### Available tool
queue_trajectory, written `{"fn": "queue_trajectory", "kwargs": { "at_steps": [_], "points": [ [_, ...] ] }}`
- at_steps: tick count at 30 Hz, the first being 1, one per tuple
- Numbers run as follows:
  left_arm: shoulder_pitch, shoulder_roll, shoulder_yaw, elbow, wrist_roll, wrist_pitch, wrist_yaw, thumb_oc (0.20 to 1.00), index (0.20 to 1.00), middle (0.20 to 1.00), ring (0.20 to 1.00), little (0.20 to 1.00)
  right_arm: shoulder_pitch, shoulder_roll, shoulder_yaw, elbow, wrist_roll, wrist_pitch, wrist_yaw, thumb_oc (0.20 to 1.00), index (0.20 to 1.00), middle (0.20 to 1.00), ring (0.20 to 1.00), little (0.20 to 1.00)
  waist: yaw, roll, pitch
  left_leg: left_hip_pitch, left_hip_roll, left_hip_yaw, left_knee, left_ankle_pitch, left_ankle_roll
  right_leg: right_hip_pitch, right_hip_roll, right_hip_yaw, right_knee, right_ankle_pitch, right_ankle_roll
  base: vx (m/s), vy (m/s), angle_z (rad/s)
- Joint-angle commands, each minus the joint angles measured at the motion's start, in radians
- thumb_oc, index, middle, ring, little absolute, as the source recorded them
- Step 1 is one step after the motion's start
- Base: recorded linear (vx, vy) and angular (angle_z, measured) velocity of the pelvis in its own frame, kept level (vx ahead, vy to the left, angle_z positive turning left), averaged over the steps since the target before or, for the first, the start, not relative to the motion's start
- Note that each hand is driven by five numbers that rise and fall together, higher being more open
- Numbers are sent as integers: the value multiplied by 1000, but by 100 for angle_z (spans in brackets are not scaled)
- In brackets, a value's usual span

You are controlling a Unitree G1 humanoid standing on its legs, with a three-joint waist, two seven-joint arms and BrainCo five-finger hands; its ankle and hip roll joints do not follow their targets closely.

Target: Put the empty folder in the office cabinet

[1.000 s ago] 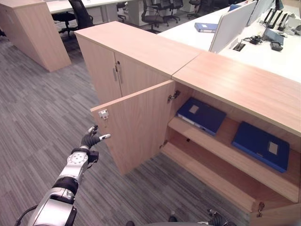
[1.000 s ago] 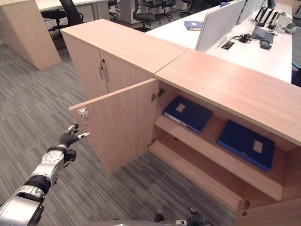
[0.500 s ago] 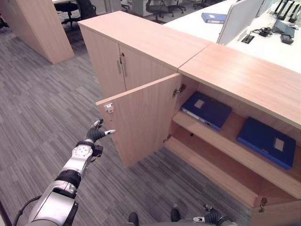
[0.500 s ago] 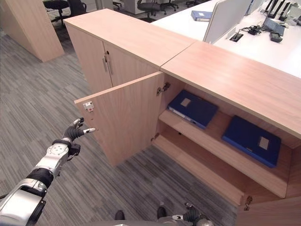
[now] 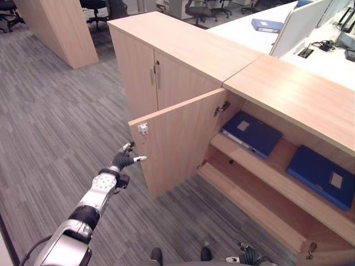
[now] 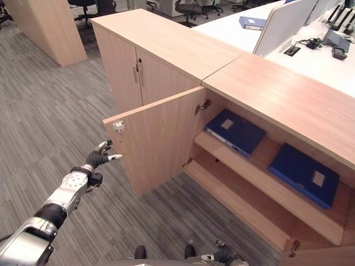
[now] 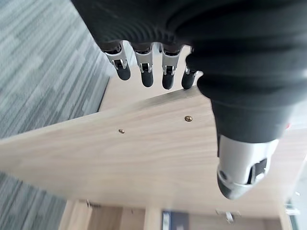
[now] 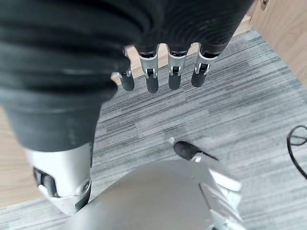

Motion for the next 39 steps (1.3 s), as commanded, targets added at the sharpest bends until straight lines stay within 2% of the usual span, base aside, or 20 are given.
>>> {"fn": "queue_trajectory", "kwargs": {
  "at_steps": [1,5,8,12,17,21,24,26,28,29,31,34,36,37,38,39],
  "points": [
    [-175,-145,-194,-140,31,-73,-200,1000,1000,1000,1000,1000,-47,-25,45,29,-33,-13,15,1000,1000,1000,1000,1000,-78,47,1,48,9,-17,27,-132,0,-27,-33,-22,89,-38,105,-7,8,8],
    [-122,-82,-215,-248,18,-68,-252,1000,1000,1000,1000,1000,-45,-20,45,33,-43,-13,20,1000,1000,1000,1000,1000,-69,52,1,47,6,-16,29,-134,2,-26,-37,-26,87,-36,105,-2,2,1],
    [-62,-8,-206,-356,-46,-56,-306,1000,1000,1000,1000,1000,-34,-13,37,45,-44,-13,27,1000,1000,1000,1000,1000,-60,59,2,47,-2,-18,29,-137,4,-27,-41,-31,88,-34,106,-7,6,-9],
    [-31,29,-192,-413,-86,-45,-334,1000,1000,1000,1000,1000,-32,-11,35,58,-50,-11,32,1000,1000,1000,1000,1000,-56,62,0,48,-6,-17,30,-140,6,-25,-46,-33,89,-32,107,2,9,-6],
    [-24,34,-182,-442,-115,-38,-339,1000,1000,1000,1000,1000,-35,-10,36,59,-52,-8,32,1000,1000,1000,1000,1000,-56,64,4,48,-9,-15,33,-140,7,-25,-47,-31,90,-31,106,0,8,-9],
    [-46,-10,-184,-426,-124,-39,-323,1000,1000,1000,1000,1000,-62,-16,41,40,-52,-8,22,1000,1000,1000,1000,1000,-63,66,15,45,-5,20,32,-140,7,-49,-44,-32,89,-8,111,-37,-23,-11],
    [-58,-34,-182,-410,-119,-41,-309,1000,1000,1000,1000,1000,-83,-20,45,33,-60,-4,20,1000,1000,1000,1000,1000,-60,70,24,43,2,47,33,-139,5,-68,-58,-67,103,20,116,-54,-50,-30],
    [-67,-65,-179,-376,-106,-43,-281,1000,1000,1000,1000,1000,-98,-20,47,18,-64,-1,15,1000,1000,1000,1000,1000,-61,74,35,38,22,87,39,-136,-4,-90,-87,-139,137,44,117,-68,-85,-72],
    [-66,-94,-172,-349,-107,-40,-268,1000,1000,1000,1000,1000,-103,-18,47,22,-70,4,12,1000,1000,1000,1000,1000,-66,80,39,37,42,113,45,-133,-9,-99,-110,-192,162,42,113,-54,-113,-89],
    [-70,-118,-169,-324,-100,-40,-249,1000,1000,1000,1000,1000,-106,-15,45,34,-73,9,10,1000,1000,1000,1000,1000,-72,86,36,38,59,143,55,-134,-12,-101,-142,-228,186,34,102,-34,-99,-68],
    [-79,-136,-169,-306,-93,-43,-238,1000,1000,1000,1000,1000,-105,-13,44,41,-76,10,8,1000,1000,1000,1000,1000,-76,87,35,37,67,157,61,-134,-15,-98,-157,-236,195,27,98,-25,-110,-47],
    [-100,-168,-149,-217,-60,-51,-189,1000,1000,1000,1000,1000,-91,-9,37,61,-80,17,7,1000,1000,1000,1000,1000,-83,68,5,33,76,226,75,-130,-29,-68,-197,-294,177,50,107,10,-154,-50],
    [-115,-180,-127,-159,-43,-57,-161,1000,1000,1000,1000,1000,-76,-9,39,65,-84,16,5,1000,1000,1000,1000,1000,-93,60,-10,48,89,267,82,-135,-37,-52,-194,-310,155,46,110,97,-213,-80],
    [-139,-196,-106,-81,-38,-62,-128,1000,1000,1000,1000,1000,-53,-10,37,65,-84,16,4,1000,1000,1000,1000,1000,-114,59,-19,58,109,287,88,-130,-52,-52,-171,-280,138,27,105,91,-200,-66],
    [-139,-196,-106,-81,-38,-62,-128,1000,1000,1000,1000,1000,-53,-10,37,65,-84,16,4,1000,1000,1000,1000,1000,-114,59,-19,58,109,287,88,-130,-52,-52,-171,-280,138,27,105,114,-278,-42],
    [-169,-202,-89,-11,-20,-68,-96,1000,1000,1000,1000,1000,-31,-18,31,64,-75,14,3,1000,1000,1000,1000,1000,-144,61,-26,72,129,292,90,-124,-69,-45,-137,-236,114,3,96,53,-151,-32]
  ]
}}
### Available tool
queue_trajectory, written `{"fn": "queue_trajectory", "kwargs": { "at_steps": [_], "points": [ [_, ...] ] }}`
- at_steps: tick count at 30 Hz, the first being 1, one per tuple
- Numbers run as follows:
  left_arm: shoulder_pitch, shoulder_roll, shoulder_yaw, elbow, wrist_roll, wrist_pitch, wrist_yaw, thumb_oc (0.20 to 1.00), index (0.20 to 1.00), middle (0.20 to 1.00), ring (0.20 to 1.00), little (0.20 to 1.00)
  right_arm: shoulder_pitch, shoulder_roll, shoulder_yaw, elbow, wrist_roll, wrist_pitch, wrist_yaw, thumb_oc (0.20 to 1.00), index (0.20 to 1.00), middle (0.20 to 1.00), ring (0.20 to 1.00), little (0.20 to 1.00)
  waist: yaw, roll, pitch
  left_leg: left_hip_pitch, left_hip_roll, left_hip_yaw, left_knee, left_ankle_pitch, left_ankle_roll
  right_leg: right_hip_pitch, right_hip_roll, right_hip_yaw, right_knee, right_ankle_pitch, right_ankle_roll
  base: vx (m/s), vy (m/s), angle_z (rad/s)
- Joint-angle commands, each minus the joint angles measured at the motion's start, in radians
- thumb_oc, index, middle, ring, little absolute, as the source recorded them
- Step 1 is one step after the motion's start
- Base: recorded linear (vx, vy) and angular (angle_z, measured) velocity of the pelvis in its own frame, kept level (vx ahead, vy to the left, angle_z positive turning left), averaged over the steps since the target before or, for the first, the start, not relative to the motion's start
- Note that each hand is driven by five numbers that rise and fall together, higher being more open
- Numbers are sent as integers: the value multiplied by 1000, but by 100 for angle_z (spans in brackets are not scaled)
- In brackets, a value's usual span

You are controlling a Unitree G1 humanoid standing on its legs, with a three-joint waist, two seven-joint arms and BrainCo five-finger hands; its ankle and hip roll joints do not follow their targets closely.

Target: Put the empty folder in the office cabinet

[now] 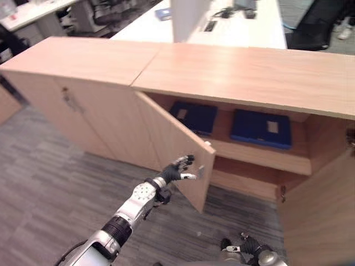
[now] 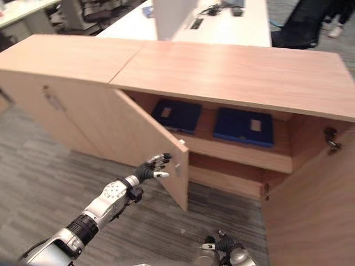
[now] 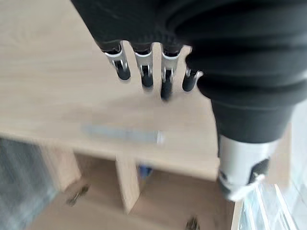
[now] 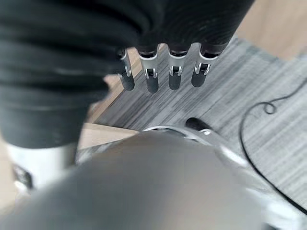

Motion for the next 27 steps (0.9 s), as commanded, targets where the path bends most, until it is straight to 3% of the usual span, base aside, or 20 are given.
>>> {"fn": "queue_trajectory", "kwargs": {
  "at_steps": [1,4,8,9,10,11,12,13,14,16,21,27],
  "points": [
    [-122,1,19,33,54,-68,53,1000,1000,1000,1000,1000,45,12,39,42,-34,6,-12,1000,1000,1000,1000,1000,-22,-69,-33,-43,-58,-24,68,-91,29,58,-114,-3,-24,20,98,135,-277,-30],
    [-177,0,74,180,52,-75,108,1000,1000,1000,1000,1000,69,-21,33,37,-13,-5,-18,1000,1000,1000,1000,1000,-83,-52,-42,-6,-4,5,80,-79,-7,65,-59,43,-31,-18,79,96,-211,-36],
    [-218,28,119,274,53,-80,130,1000,1000,1000,1000,1000,71,-61,33,14,7,-21,-18,1000,1000,1000,1000,1000,-129,-37,-35,8,79,59,152,-56,-49,62,9,88,-17,-63,47,77,-279,-66],
    [-239,51,136,311,51,-78,132,1000,1000,1000,1000,1000,82,-79,27,5,21,-26,-20,1000,1000,1000,1000,1000,-133,-30,-26,-13,153,63,226,53,-88,83,56,102,-33,-74,23,179,-420,-84],
    [-276,98,172,376,40,-79,149,1000,1000,1000,1000,1000,72,-112,29,4,37,-29,-17,1000,1000,1000,1000,1000,-125,-46,-11,-44,160,-20,327,101,-84,91,91,154,-26,-92,-2,169,-370,-129],
    [-287,106,179,388,32,-78,147,1000,1000,1000,1000,1000,70,-115,30,3,38,-29,-15,1000,1000,1000,1000,1000,-119,-52,-12,-58,136,-58,317,85,-71,86,90,172,-26,-91,-1,237,-220,-165],
    [-313,133,197,420,17,-80,149,1000,1000,1000,1000,1000,61,-129,31,13,45,-32,-11,1000,1000,1000,1000,1000,-86,-69,-9,-98,44,-193,269,-8,-37,97,88,225,-23,-104,3,197,-48,-203],
    [-330,152,201,437,12,-85,153,1000,1000,1000,1000,1000,54,-136,28,20,47,-34,-11,1000,1000,1000,1000,1000,-72,-74,-7,-113,-1,-261,229,-57,-28,105,90,250,-25,-110,6,285,-40,-217],
    [-357,180,212,456,2,-93,162,1000,1000,1000,1000,1000,34,-149,28,32,55,-37,-15,1000,1000,1000,1000,1000,-40,-74,7,-177,-68,-388,197,-46,-29,122,103,281,-31,-114,5,194,-32,-156],
    [-371,203,230,461,-14,-103,166,1000,1000,1000,1000,1000,12,-149,31,50,58,-39,-21,1000,1000,1000,1000,1000,-11,-70,22,-216,-110,-479,162,-34,-31,123,123,315,-27,-117,3,96,-31,-74],
    [-313,199,261,419,-7,-115,176,1000,1000,1000,1000,1000,22,-127,34,69,39,-37,-17,1000,1000,1000,1000,1000,-8,-57,7,-150,-105,-447,107,-45,-10,140,123,336,-53,-111,9,81,67,-63],
    [-35,96,267,228,4,-129,126,1000,1000,1000,1000,1000,31,-57,13,77,30,-27,-13,1000,1000,1000,1000,1000,21,-52,-19,-62,-127,-371,14,-51,27,136,85,355,-56,-85,38,37,126,-24]
  ]
}}
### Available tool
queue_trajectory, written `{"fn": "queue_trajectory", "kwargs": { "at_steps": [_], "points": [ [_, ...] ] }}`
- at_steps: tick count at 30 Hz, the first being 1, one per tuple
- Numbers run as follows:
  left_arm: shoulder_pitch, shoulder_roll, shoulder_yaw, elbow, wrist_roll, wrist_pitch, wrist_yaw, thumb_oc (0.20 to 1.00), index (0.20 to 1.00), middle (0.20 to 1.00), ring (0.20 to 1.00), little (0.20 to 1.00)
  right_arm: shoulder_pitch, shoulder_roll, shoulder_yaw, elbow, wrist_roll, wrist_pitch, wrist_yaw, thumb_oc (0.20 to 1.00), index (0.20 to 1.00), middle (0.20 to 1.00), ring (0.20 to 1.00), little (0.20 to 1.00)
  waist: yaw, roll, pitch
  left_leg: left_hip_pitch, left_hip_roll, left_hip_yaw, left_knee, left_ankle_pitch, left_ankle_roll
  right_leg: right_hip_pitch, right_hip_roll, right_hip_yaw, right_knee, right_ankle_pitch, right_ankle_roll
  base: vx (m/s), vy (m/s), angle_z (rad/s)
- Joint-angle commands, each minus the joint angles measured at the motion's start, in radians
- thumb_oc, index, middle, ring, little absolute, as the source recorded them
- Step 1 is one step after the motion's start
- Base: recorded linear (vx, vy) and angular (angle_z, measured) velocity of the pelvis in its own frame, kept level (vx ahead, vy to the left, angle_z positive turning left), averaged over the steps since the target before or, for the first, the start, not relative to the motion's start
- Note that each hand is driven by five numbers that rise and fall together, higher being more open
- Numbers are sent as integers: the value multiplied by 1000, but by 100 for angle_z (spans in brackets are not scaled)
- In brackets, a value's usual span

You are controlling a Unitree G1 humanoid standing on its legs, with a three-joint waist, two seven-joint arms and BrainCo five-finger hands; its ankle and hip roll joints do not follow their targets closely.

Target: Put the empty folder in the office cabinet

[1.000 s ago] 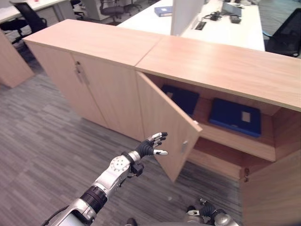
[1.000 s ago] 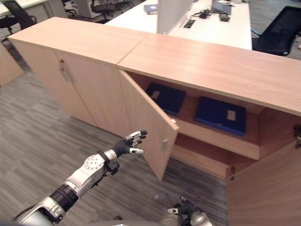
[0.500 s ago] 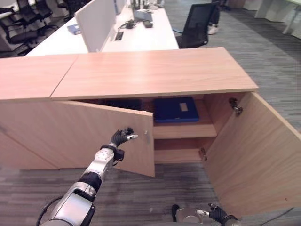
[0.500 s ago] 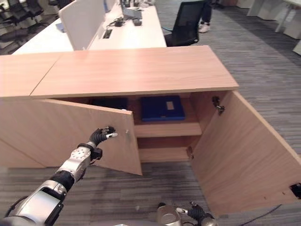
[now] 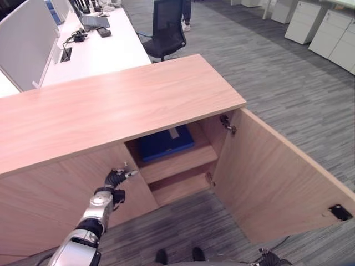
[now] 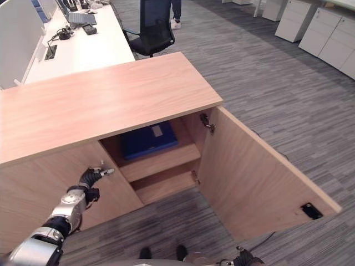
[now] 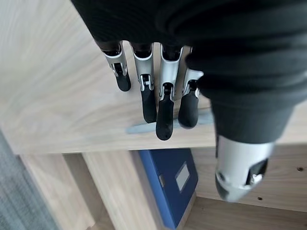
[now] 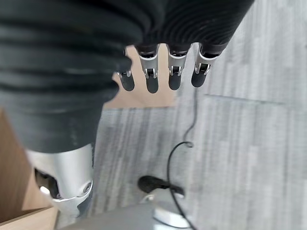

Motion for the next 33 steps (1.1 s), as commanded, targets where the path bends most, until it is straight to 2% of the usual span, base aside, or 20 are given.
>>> {"fn": "queue_trajectory", "kwargs": {
  "at_steps": [1,4,5,6,7,8,9,10,12,15,16,18,27,28,31,33],
  "points": [
    [-66,-31,-21,-132,35,-80,-48,1000,1000,1000,1000,1000,19,20,5,12,26,-2,-3,1000,1000,1000,1000,1000,3,-32,-60,-16,-23,41,21,-76,-2,-13,-158,-7,50,-76,172,-55,119,-48],
    [33,-58,-78,-199,75,-63,-86,1000,1000,1000,1000,1000,3,39,-14,15,34,-1,-5,1000,1000,1000,1000,1000,20,-24,-43,-26,-24,79,14,-78,13,-66,-174,-96,132,-72,189,-94,76,-59],
    [33,-58,-78,-200,75,-63,-86,1000,1000,1000,1000,1000,3,39,-15,15,33,-1,-5,1000,1000,1000,1000,1000,20,-24,-44,-26,-25,79,14,-79,13,-68,-174,-96,136,-74,189,-61,21,-27],
    [50,-66,-80,-204,73,-59,-87,1000,1000,1000,1000,1000,-6,42,-22,14,34,3,-6,1000,1000,1000,1000,1000,25,-20,-35,-26,-20,89,13,-79,15,-86,-189,-143,169,-74,196,-159,-29,-29],
    [80,-67,-79,-207,76,-46,-91,1000,1000,1000,1000,1000,-17,47,-39,16,37,8,-12,1000,1000,1000,1000,1000,52,-3,-21,-30,1,133,18,-75,10,-112,-267,-326,217,-64,202,-199,-50,-29],
    [95,-74,-77,-197,76,-37,-95,1000,1000,1000,1000,1000,-20,51,-44,21,38,9,-13,1000,1000,1000,1000,1000,59,2,-20,-31,11,150,22,-75,7,-108,-312,-414,237,-67,189,-160,-56,-22],
    [95,-75,-78,-197,76,-38,-95,1000,1000,1000,1000,1000,-19,51,-44,21,38,9,-13,1000,1000,1000,1000,1000,55,2,-20,-31,10,146,23,-76,7,-106,-314,-418,240,-70,190,-77,-96,-86],
    [123,-83,-72,-176,91,-31,-100,1000,1000,1000,1000,1000,-15,56,-60,28,48,6,-16,1000,1000,1000,1000,1000,53,-2,-24,-29,18,176,30,-78,5,-88,-349,-465,227,-57,186,-41,-123,-78],
    [174,-85,-61,-166,115,-32,-108,1000,1000,1000,1000,1000,-5,46,-90,50,61,10,-21,1000,1000,1000,1000,1000,52,-14,-43,-29,14,192,36,-78,-4,-51,-345,-404,135,-28,200,-34,-204,-60],
    [217,-84,-50,-157,124,-29,-117,1000,1000,1000,1000,1000,-6,32,-107,66,63,12,-25,1000,1000,1000,1000,1000,56,-11,-58,-31,22,215,40,-71,-12,-33,-333,-405,73,-16,207,1,-132,-50],
    [244,-84,-41,-138,131,-26,-126,1000,1000,1000,1000,1000,-2,24,-116,72,70,10,-27,1000,1000,1000,1000,1000,56,-6,-67,-27,34,229,38,-62,-21,-16,-309,-391,28,-17,203,21,-154,-66],
    [256,-89,-33,-115,140,-24,-124,1000,1000,1000,1000,1000,-8,9,-127,73,82,7,-29,1000,1000,1000,1000,1000,52,1,-68,-23,48,238,40,-57,-31,-5,-290,-384,1,-20,199,23,-159,-52],
    [276,-119,-41,29,212,-10,-108,1000,1000,1000,1000,1000,-58,-90,-200,66,181,-18,-48,1000,1000,1000,1000,1000,15,38,-60,4,96,265,45,-36,-63,26,-237,-352,-25,-51,173,13,-93,-19],
    [280,-120,-46,74,231,-8,-103,1000,1000,1000,1000,1000,-96,-139,-211,50,200,-28,-56,1000,1000,1000,1000,1000,12,40,-59,8,106,268,49,-31,-70,33,-227,-352,-28,-55,168,-4,-93,-17],
    [282,-119,-47,93,242,-9,-100,1000,1000,1000,1000,1000,-124,-167,-213,35,209,-34,-61,1000,1000,1000,1000,1000,13,38,-61,14,110,271,49,-31,-72,38,-221,-349,-29,-58,165,9,-50,-13],
    [284,-110,-65,137,271,-3,-98,1000,1000,1000,1000,1000,-221,-226,-191,2,215,-46,-71,1000,1000,1000,1000,1000,28,27,-66,18,117,266,48,-29,-76,54,-217,-354,-32,-61,163,21,-39,-7]
  ]
}}
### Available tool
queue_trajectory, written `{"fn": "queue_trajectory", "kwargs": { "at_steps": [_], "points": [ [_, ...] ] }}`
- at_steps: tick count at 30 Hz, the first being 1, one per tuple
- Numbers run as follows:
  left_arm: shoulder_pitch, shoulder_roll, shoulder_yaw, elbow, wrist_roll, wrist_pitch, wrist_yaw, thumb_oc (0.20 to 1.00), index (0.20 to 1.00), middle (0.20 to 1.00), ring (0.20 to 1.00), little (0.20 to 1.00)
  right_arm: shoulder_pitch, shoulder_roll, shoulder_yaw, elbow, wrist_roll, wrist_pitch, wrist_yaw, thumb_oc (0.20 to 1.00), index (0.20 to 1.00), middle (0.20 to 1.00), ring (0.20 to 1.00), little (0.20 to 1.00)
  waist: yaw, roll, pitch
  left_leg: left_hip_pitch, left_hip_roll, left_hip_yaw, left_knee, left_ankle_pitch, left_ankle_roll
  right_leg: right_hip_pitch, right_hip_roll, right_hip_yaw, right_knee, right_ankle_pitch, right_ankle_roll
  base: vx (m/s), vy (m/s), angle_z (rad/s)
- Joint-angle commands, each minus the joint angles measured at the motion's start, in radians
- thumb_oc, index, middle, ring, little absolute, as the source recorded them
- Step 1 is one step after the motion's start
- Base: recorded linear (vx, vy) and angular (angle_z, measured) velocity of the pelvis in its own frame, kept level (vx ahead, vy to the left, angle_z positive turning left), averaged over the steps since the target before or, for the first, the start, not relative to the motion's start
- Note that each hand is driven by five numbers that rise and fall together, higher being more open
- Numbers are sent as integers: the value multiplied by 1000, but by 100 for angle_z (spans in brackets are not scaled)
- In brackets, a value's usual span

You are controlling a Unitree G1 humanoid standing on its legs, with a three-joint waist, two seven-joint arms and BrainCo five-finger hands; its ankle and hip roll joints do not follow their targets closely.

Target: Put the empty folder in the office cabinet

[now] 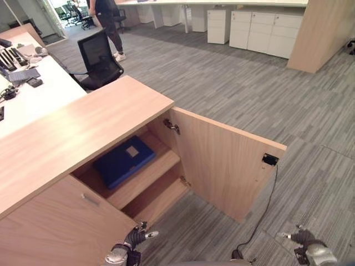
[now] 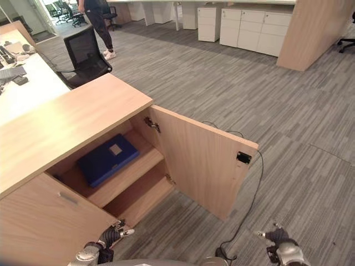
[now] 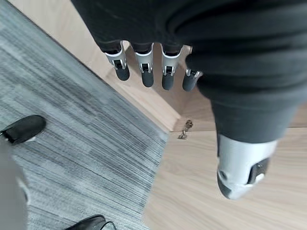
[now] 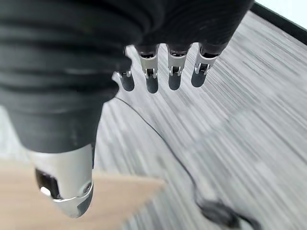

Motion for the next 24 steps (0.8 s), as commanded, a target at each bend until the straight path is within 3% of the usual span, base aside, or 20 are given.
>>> {"fn": "queue_trajectory", "kwargs": {
  "at_steps": [1,13,24],
  "points": [
    [-41,46,-14,36,54,-20,6,1000,1000,1000,1000,1000,-128,-3,52,-40,48,-45,-25,1000,1000,1000,1000,1000,9,-71,-4,-36,-12,-31,41,11,-3,69,-1,-31,37,-143,4,0,0,0],
    [-35,44,-6,128,85,-3,30,1000,1000,1000,1000,1000,-252,46,125,-157,47,-44,-36,1000,1000,1000,1000,1000,49,-92,-24,-30,-32,-84,20,1,4,92,-19,-43,47,-145,4,15,23,15],
    [-31,37,4,147,114,4,58,1000,1000,1000,1000,1000,-253,159,241,-318,-15,-46,-12,1000,1000,1000,1000,1000,76,-98,-26,-40,-43,-117,15,1,11,94,-31,-62,47,-143,7,-1,13,4]
  ]
}}
